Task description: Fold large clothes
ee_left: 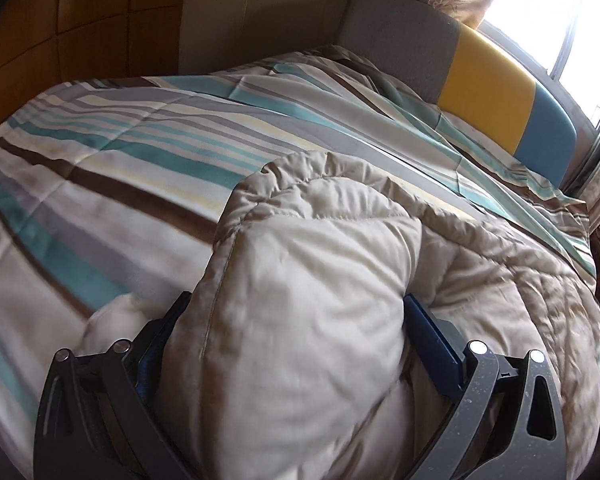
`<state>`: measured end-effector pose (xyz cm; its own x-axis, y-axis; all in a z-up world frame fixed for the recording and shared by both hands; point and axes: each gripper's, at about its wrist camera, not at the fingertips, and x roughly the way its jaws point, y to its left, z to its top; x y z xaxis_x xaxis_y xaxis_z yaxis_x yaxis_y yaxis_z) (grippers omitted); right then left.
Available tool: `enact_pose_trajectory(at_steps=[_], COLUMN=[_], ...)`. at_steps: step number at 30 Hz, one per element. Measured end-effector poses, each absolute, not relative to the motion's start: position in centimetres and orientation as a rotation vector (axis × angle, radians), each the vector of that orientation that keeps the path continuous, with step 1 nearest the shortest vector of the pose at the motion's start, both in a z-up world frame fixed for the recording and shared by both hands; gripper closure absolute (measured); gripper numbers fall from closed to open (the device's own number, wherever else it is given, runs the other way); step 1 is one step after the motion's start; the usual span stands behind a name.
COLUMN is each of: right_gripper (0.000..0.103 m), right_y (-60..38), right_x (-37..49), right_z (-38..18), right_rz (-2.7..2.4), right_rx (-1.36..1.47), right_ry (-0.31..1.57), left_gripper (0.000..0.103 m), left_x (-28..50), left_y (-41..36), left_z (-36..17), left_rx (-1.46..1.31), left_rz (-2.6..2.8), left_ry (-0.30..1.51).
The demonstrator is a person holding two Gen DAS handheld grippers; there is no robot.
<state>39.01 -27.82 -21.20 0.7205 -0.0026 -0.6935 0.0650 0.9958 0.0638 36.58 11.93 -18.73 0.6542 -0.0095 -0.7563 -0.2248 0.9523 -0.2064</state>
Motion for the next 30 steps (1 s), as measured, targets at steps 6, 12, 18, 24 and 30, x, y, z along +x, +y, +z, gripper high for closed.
enact_pose_trajectory(at_steps=[6,12,18,24,30], right_gripper=[0.029,0.028,0.024,0.018,0.015], right_y=[-27.8,-27.5,-27.4,-27.3,-26.3], right_x=[39.0,38.8,38.8,37.4,34.4], right_z=[-21.1,-21.0,-20.5,-19.1,-17.3], right_rz=[-0.039,-0.044,-0.042,-0.050,-0.032], right_rx=[0.082,0.070,0.056,0.046,0.048], right_ry=[0.764,0.757,0.782,0.792,0.765], left_gripper=[0.003,0.003,0.003,0.003,0.003], left_x=[31.9,31.4,30.7,27.0,23.7], left_y=[12.7,12.1,12.0,12.9,12.9], left_z=[-17.5,-19.2,-18.6,-17.3,-17.2], left_rx=[-0.256,-0.213,-0.209,-0.280,-0.215], left_rz=[0.173,0.166,0.169,0.176,0.222], left_ry=[0.811,0.796,0.805,0.776,0.764])
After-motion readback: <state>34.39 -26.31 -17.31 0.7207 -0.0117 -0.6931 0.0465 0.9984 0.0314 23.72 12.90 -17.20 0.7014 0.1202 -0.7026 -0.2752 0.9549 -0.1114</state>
